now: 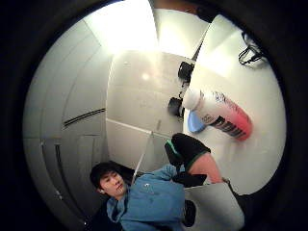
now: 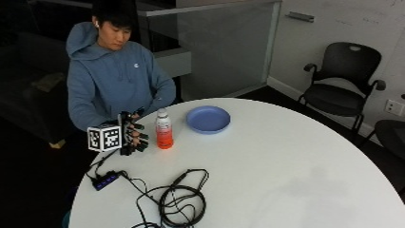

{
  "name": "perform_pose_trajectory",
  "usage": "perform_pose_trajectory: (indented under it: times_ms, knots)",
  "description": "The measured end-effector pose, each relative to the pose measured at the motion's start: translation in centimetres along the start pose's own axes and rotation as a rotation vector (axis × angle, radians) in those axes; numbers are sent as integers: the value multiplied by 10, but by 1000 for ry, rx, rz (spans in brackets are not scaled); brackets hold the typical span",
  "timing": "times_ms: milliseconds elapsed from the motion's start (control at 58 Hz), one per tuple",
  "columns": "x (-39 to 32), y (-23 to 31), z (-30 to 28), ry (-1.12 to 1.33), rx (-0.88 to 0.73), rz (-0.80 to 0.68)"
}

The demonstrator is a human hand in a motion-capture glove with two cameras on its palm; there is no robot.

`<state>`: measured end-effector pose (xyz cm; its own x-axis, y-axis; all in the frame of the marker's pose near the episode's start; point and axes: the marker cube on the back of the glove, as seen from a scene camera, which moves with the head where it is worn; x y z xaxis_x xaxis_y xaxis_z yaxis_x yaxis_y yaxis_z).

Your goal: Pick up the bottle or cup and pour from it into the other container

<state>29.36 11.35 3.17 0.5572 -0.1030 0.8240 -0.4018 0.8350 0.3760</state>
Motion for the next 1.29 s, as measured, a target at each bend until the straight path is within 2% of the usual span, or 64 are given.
perform_pose_trajectory:
  times_ms: [431,621,724,880,1294]
  knots:
    - [17,-20,99,-268,-65,-31]
    - [11,-34,128,-303,45,-77]
    - [4,-39,141,-275,107,-89]
    - [-6,-48,154,-251,97,-92]
    - [-67,-69,175,110,-156,-160]
